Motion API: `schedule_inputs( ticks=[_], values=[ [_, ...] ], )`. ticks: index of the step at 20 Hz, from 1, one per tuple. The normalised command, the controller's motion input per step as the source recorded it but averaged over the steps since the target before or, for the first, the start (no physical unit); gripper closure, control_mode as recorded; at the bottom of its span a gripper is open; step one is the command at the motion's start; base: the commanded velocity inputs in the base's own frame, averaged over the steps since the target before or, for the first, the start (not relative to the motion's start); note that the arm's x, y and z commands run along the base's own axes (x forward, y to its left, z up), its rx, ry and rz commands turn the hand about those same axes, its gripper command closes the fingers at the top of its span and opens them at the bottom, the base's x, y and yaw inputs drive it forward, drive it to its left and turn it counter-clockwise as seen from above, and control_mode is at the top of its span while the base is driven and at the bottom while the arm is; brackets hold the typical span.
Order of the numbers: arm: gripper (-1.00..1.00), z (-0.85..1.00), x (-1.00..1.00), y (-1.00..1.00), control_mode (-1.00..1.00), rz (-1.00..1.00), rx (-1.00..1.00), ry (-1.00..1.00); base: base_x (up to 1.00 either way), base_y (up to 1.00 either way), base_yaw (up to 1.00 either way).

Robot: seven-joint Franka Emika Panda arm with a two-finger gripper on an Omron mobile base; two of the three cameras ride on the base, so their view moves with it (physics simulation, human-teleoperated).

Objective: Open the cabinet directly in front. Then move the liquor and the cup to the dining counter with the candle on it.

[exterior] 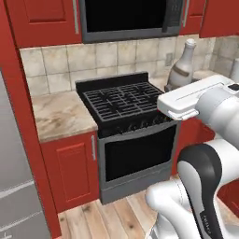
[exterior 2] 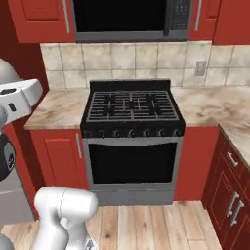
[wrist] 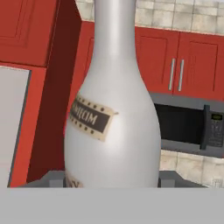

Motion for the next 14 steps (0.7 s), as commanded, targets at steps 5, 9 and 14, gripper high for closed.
schedule_inputs(
  ticks=[5,9,14],
  values=[
    [1.00,0.00,0.00,0.00,1.00,0.00,0.00,0.00,-0.04,0.00,1.00],
    [1.00,0.00,0.00,0.00,1.00,0.00,0.00,0.00,-0.21,0.00,0.99],
    [1.00,0.00,0.00,0.00,1.00,0.00,0.00,0.00,-0.25,0.00,0.98]
  ],
)
